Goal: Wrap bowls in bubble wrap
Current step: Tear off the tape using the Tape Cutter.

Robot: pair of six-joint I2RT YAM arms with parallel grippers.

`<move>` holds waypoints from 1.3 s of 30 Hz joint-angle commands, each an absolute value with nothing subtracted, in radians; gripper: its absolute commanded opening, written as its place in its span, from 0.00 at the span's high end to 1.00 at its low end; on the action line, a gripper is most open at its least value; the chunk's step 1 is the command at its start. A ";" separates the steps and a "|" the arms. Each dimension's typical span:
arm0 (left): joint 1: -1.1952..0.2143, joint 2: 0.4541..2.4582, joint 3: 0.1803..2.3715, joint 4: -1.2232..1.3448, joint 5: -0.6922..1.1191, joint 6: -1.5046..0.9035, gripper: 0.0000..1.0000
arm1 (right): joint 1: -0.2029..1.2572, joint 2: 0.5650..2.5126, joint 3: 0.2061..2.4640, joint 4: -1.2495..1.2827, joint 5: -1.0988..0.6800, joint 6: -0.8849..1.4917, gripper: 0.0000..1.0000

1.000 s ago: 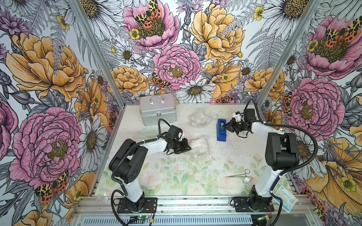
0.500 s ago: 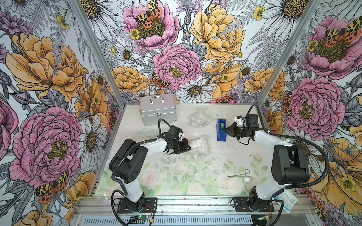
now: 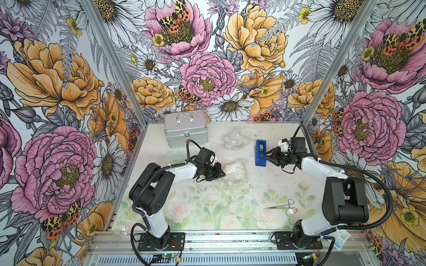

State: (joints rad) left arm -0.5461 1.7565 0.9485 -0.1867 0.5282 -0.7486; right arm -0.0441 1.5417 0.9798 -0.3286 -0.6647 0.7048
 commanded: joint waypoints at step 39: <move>-0.554 1.776 0.945 -0.198 0.520 -0.727 0.95 | 0.004 1.938 1.320 -0.520 -0.443 0.404 0.65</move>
